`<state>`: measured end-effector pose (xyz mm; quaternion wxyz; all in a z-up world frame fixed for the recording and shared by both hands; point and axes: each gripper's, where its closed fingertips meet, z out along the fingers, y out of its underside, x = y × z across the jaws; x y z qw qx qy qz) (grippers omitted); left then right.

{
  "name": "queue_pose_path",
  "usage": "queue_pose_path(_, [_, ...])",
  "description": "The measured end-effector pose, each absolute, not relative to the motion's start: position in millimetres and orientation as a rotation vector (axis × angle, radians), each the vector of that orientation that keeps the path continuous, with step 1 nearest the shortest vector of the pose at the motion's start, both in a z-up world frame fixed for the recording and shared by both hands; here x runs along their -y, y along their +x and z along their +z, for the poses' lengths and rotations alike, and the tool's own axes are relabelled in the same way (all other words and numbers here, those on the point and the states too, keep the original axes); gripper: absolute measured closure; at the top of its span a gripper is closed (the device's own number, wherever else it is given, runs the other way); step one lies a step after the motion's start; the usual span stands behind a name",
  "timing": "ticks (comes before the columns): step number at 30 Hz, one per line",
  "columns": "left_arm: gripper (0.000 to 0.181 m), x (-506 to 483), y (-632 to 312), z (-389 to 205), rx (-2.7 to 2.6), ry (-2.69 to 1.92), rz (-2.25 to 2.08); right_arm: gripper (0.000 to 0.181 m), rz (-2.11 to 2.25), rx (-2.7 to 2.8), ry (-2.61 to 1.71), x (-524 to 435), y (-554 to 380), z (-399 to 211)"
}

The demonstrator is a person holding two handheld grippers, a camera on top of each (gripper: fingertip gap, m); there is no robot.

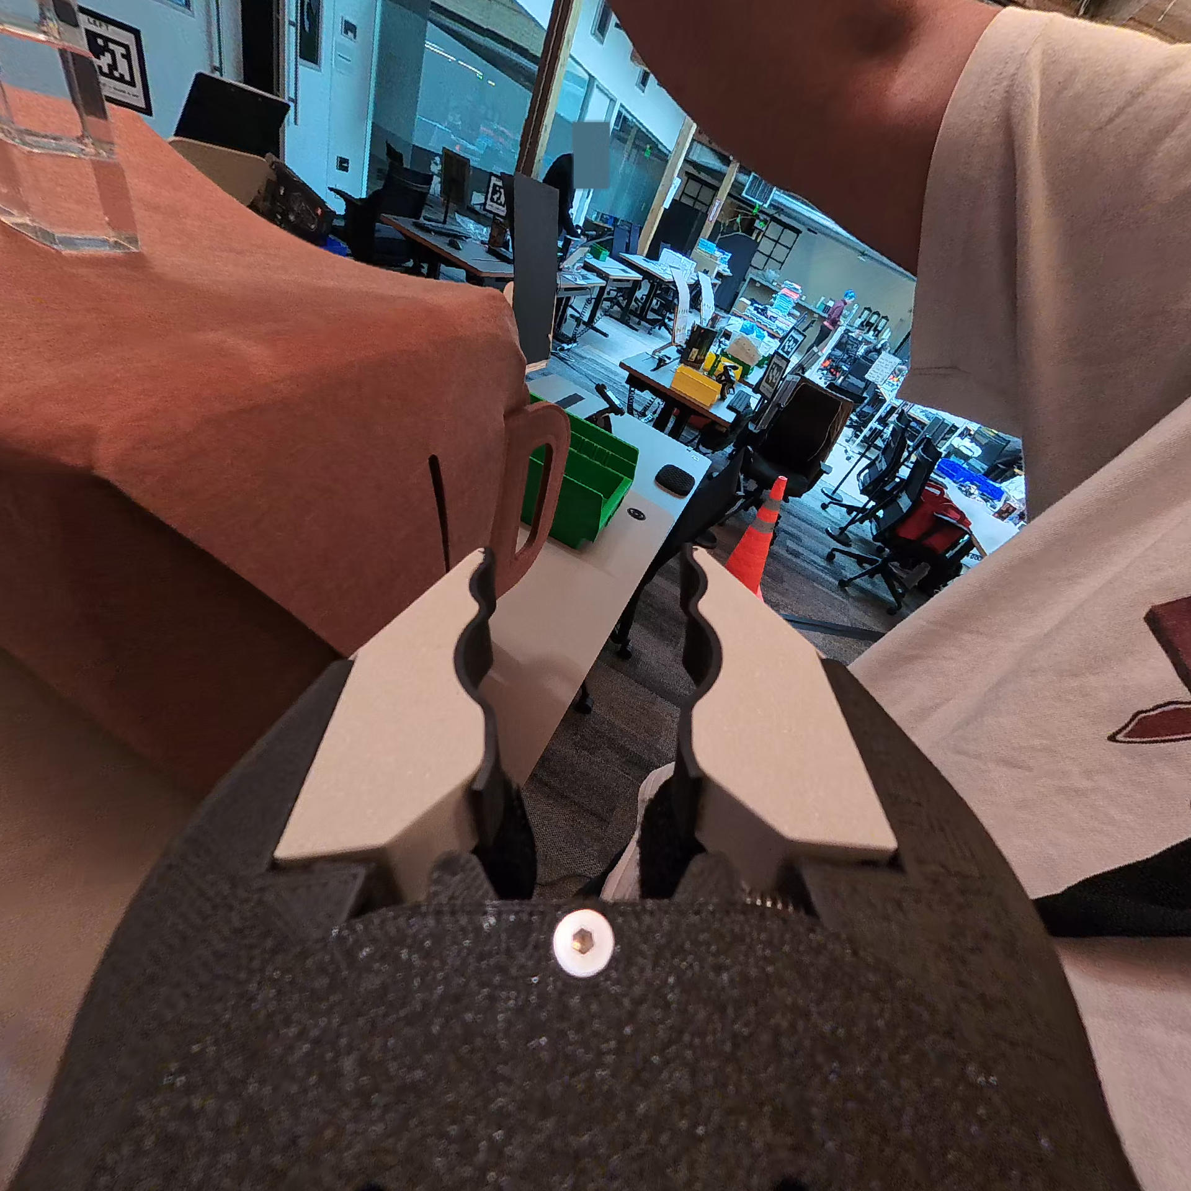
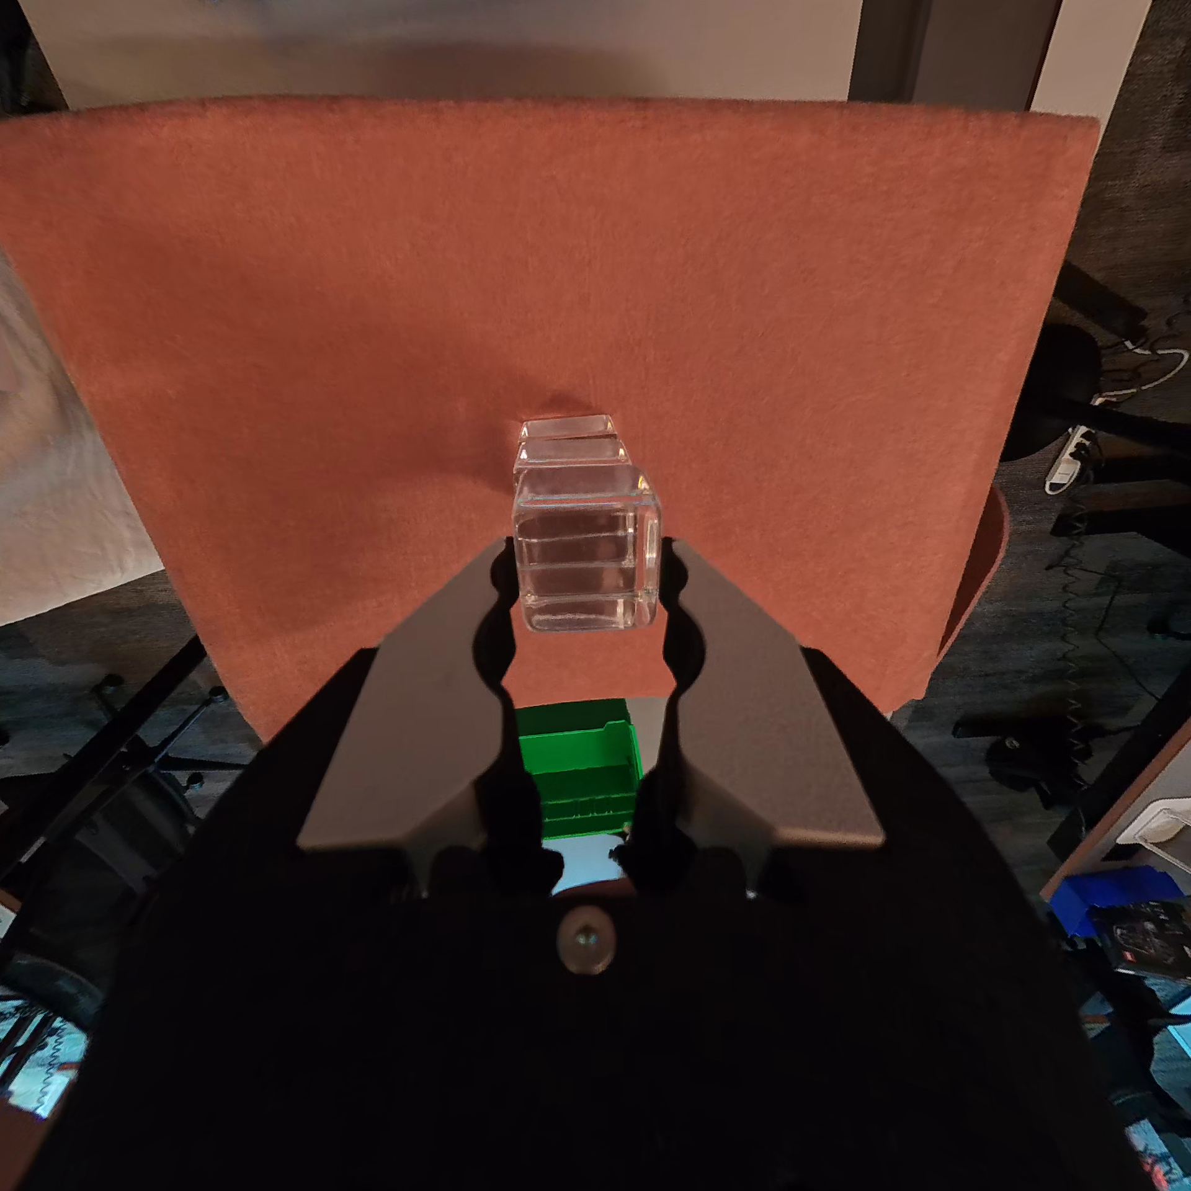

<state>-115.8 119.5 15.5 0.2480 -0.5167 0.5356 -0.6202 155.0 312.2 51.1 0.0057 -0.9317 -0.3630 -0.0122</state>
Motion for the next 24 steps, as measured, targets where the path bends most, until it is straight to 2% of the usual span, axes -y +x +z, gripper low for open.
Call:
queue_pose_path(8, [0.123,-118,-116,16,-1.465,-1.403,-1.697,0.139,-0.039,1.15,-2.912,-311,155,51])
queue_pose_path(24, [0.122,-119,-115,12,-1.47,-1.416,-1.662,0.122,-0.007,1.117,-2.86,-308,153,61])
